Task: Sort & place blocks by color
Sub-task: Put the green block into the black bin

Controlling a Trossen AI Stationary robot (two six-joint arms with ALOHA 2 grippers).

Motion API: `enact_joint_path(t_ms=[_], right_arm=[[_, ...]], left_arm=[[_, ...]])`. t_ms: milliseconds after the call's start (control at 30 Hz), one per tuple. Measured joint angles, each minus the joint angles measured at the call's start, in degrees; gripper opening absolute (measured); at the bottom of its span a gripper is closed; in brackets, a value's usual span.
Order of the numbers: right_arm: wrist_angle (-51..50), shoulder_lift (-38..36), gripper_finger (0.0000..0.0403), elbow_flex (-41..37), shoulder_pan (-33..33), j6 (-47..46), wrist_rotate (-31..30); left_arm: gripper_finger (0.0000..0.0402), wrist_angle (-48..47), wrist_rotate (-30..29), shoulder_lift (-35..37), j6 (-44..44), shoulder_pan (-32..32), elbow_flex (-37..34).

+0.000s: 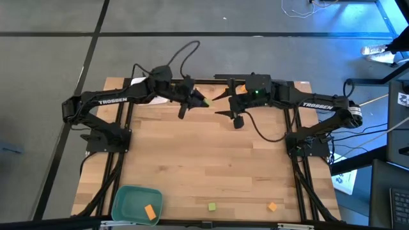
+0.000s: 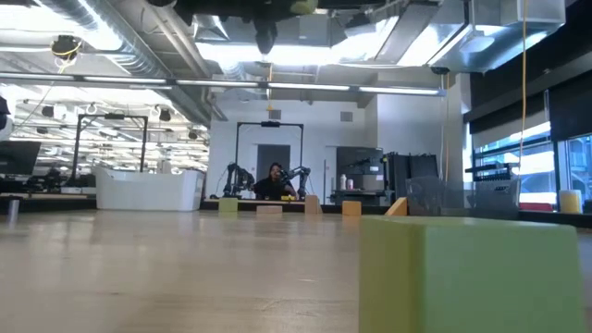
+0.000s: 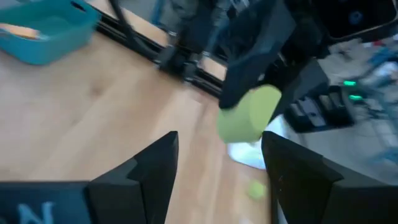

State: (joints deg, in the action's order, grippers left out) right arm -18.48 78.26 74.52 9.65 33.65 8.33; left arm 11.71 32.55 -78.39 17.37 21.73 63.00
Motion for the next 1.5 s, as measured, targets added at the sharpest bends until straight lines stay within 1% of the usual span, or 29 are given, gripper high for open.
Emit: enact_joint_path(t_ms=[67,233,300,367,567,700,1000,1133,1500], right_arm=[[0.5,0.0,0.0232,0.0,-1.0,0.3,-3.5],[3.4,0.1,0.0232,0.0,-3.2,2.6,-9.6],[3.8,0.0,0.0232,0.0,-4.1,2.8,-13.2],[4.1,0.0,0.0232,0.0,-4.7,2.9,-15.0],[5.0,0.0,0.0232,0.0,-5.7,2.9,-16.4],[5.1,0.0,0.0232,0.0,-5.7,2.8,-16.9],[7.9,0.8,0.023,0.0,-5.7,2.7,-16.8],[8.2,1.4,0.0204,0.0,-5.7,2.7,-16.9],[8.0,1.7,0.0099,0.0,-5.7,2.4,-17.2]], left_arm=[[0.0051,2.0,0.1,0.0,2.8,0.5,0.0],[0.0051,2.3,-0.2,0.0,8.5,0.7,0.0],[0.0051,2.2,-1.6,0.0,10.1,0.6,0.0],[0.0051,2.4,-3.4,0.0,10.9,0.3,0.0],[0.0051,2.6,-5.9,0.0,13.8,0.0,0.0],[0.0051,2.7,-9.1,0.0,14.1,-1.0,0.0],[0.0051,3.5,-10.8,0.0,15.5,-3.0,0.0],[0.005,3.4,-11.1,0.0,15.5,-3.2,0.0],[0.0047,2.9,-11.5,0.0,15.8,-3.2,-0.1]])
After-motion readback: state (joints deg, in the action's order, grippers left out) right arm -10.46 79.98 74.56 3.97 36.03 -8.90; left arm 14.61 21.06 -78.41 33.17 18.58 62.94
